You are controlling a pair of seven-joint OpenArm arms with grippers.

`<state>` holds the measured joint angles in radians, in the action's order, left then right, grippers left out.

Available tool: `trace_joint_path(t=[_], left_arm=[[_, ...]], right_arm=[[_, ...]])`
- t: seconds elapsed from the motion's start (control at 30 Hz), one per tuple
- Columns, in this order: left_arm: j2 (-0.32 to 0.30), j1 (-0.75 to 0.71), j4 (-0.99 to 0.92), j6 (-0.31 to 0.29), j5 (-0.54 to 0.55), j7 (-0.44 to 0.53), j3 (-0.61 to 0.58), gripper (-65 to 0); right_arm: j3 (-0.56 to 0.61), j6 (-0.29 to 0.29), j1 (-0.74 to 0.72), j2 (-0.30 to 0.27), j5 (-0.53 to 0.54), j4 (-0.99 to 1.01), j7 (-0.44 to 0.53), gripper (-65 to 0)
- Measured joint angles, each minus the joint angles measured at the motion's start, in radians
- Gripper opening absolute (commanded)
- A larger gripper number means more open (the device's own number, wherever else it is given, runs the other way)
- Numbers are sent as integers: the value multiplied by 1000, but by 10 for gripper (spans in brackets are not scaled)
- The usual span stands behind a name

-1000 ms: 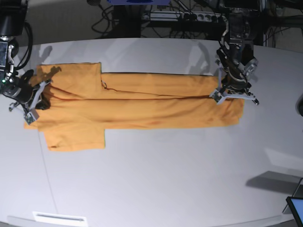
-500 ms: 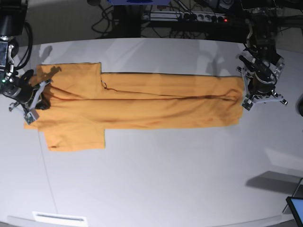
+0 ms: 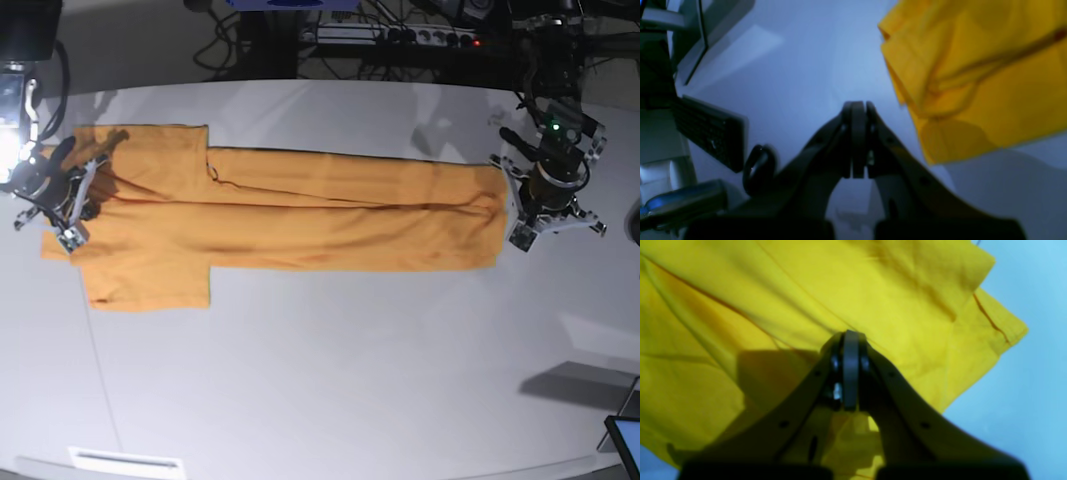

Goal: Fold the T-shirt properly
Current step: 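Open both grippers and release the strip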

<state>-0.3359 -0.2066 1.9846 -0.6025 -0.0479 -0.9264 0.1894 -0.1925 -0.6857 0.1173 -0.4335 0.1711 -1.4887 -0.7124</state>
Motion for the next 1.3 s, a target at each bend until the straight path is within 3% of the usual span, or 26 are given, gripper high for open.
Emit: trace_joint_path(t=[0.17, 0.77, 0.97, 1.3], left_arm=[[7, 0, -6, 1, -7, -2, 0, -650], [31, 10, -65, 3, -9, -2, 0, -650], [49, 43, -157, 4, -27, -2, -8, -650], [67, 68, -188, 3, -22, 2, -17, -650]], right_arm=[[0, 6, 2, 25, -40, -34, -31, -649], [3, -11, 19, 32, -52, -129, -101, -644], [3, -13, 18, 42, -52, -144, -102, -580], [5, -13, -7, 48, -56, -146, -102, -575]])
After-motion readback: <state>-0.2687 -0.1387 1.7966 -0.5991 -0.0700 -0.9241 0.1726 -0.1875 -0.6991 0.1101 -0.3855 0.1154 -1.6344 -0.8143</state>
